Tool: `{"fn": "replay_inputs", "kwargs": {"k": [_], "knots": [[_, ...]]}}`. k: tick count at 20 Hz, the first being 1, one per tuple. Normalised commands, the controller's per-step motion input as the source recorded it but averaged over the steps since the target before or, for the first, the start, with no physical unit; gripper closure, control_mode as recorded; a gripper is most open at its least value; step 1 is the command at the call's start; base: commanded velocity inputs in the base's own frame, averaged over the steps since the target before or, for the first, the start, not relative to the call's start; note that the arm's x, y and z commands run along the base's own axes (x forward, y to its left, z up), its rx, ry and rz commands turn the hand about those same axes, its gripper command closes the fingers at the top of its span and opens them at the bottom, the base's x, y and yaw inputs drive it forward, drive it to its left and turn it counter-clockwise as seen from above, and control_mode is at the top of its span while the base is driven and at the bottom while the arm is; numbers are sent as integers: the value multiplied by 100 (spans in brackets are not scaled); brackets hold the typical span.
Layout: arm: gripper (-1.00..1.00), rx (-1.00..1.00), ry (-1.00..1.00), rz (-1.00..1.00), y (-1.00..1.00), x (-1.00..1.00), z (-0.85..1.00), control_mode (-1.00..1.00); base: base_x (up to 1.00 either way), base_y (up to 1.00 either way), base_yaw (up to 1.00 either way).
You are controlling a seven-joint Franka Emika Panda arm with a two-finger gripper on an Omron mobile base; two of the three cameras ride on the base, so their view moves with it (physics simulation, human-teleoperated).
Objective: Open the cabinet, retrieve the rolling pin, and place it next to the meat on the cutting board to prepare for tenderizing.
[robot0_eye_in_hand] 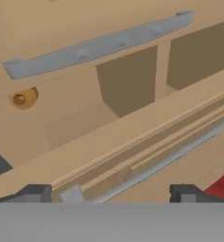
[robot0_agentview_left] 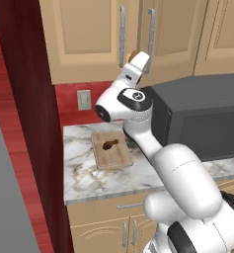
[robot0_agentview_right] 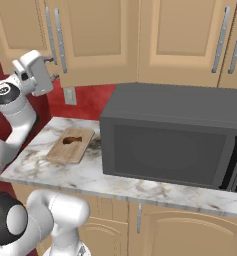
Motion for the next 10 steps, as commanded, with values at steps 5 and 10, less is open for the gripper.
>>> {"fn": "replay_inputs", "kwargs": {"k": [5,10], "knots": [[-100,0,0,-2,-33,-19,-13,-100,0,0,0],[-100,0,-1,-2,-35,-27,-9,-100,0,0,0]]}}
